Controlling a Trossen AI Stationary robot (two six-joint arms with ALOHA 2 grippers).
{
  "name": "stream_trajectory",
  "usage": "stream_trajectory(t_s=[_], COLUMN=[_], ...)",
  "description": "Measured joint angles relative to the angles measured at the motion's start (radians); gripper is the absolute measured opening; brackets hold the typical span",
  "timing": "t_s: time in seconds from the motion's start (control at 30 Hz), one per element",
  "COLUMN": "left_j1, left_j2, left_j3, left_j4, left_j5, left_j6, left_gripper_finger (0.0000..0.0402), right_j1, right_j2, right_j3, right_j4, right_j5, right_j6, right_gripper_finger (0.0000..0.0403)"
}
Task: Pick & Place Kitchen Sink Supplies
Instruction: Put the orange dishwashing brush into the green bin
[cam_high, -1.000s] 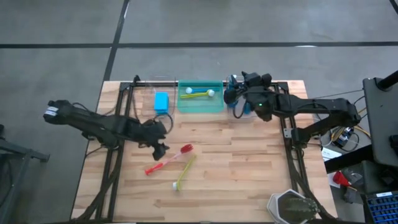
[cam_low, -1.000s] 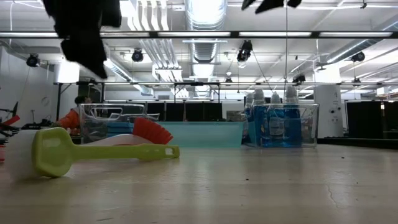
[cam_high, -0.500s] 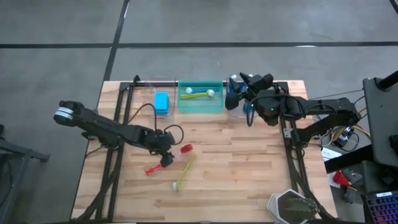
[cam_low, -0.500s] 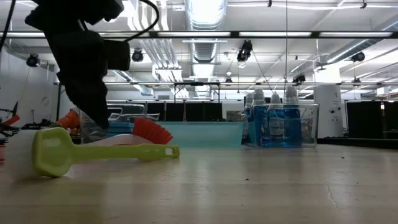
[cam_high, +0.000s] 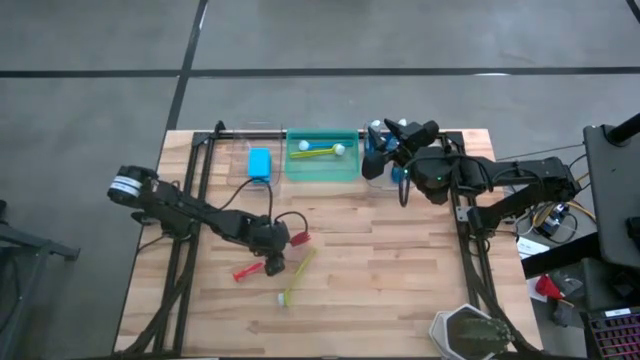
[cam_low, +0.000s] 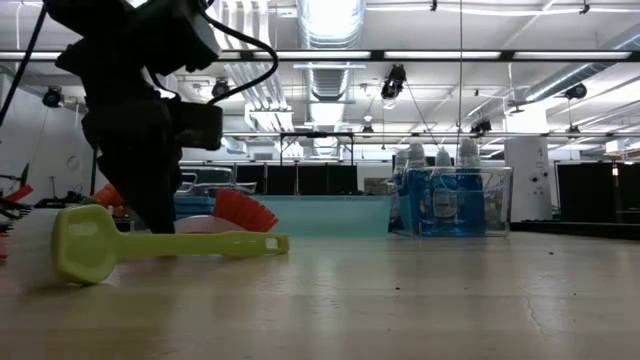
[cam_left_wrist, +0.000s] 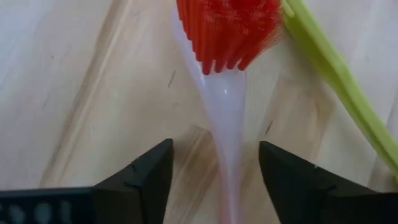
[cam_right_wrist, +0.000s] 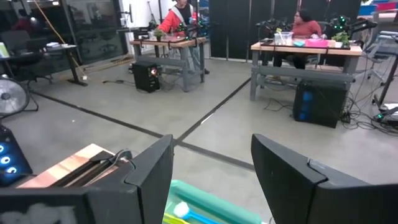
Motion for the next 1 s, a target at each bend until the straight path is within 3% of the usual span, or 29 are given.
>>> stream_trajectory(t_s=[0.4,0.6,0.73,1.0], left_j1=[0.008,0.038,0.062,0.190], left_j2=[-0.060,-0.065,-0.071,-0.071], left_j3=[0.009,0.060,0.140,0.328], left_j4=[0.006,0.002,-0.038,-0.136], left_j5=[0.009,0.036,0.054,0.050], left_j6=[0.000,-0.018,-0.036,-0.053], left_gripper_finger=[0.0018,0.0028,0.0014,0.0001], right_j1=[-0.001,0.000,0.008,0.051], right_j2=[0.000,0.000,0.000,-0.016], right_j3=[0.000,0.000,0.000,0.000], right_j4=[0.000,0.000,0.000,-0.003], right_j5=[0.000,0.000,-0.009,-0.149], right_j6=[-0.008,-0.009,-0.010,-0.054], right_gripper_finger=[0.0203,0.0201,0.0198,0.0196])
